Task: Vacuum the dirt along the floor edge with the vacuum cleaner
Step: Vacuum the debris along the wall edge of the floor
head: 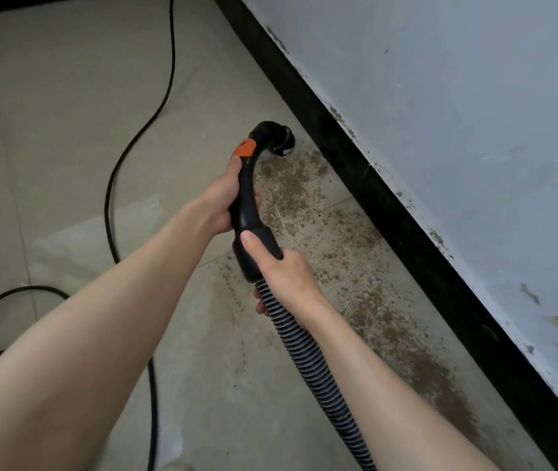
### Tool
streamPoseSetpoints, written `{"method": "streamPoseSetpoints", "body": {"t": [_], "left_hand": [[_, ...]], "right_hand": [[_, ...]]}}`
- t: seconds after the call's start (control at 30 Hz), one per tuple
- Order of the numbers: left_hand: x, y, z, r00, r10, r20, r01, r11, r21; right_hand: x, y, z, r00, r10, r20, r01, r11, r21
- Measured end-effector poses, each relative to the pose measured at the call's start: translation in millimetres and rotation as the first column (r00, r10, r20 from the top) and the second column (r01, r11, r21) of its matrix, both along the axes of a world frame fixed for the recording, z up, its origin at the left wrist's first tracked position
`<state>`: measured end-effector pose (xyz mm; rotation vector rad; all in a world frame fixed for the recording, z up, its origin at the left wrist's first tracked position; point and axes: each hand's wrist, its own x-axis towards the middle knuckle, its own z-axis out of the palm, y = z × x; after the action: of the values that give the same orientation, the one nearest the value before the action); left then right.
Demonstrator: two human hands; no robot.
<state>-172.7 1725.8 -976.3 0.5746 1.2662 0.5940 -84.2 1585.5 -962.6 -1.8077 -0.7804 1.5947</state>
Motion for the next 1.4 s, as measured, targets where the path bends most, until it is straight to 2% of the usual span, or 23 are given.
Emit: {"method": "streamPoseSetpoints", "body": {"t": [0.23, 0.4, 0.53, 0.7, 0.9, 1.13, 1.4], "left_hand": [[41, -2, 6, 0.997, -0.056, -0.046, 0.056, 0.998, 0.006], [35, 0, 5, 0.999, -0.046, -0.013, 0.047, 0.999, 0.012], [5, -2, 7, 0.995, 0.094, 0.02, -0.094, 0.995, 0.023], [-54, -15, 15, 0.958, 0.288, 0.018, -0.288, 0.958, 0.017], [-87, -36, 15, 0.936, 0.347, -0.051, -0.347, 0.938, 0.003], [-70, -38, 15, 0.952, 0.3, -0.062, -0.301, 0.953, -0.024], [-26, -20, 20, 0.986, 0.122, -0.117, -0.124, 0.992, -0.013]], "right_hand": [[25, -4, 4, 0.995, -0.101, 0.013, 0.101, 0.995, -0.003], [19, -3, 8, 0.997, -0.069, 0.046, 0.068, 0.997, 0.032], [4, 1, 13, 0.995, 0.045, 0.088, -0.051, 0.996, 0.067], [-32, 0, 19, 0.981, 0.187, 0.06, -0.192, 0.978, 0.085], [-57, -10, 16, 0.971, 0.24, -0.006, -0.239, 0.968, 0.072], [-46, -15, 16, 0.98, 0.197, 0.005, -0.197, 0.98, 0.037], [-20, -11, 23, 0.998, 0.043, -0.042, -0.044, 0.999, -0.016]]}}
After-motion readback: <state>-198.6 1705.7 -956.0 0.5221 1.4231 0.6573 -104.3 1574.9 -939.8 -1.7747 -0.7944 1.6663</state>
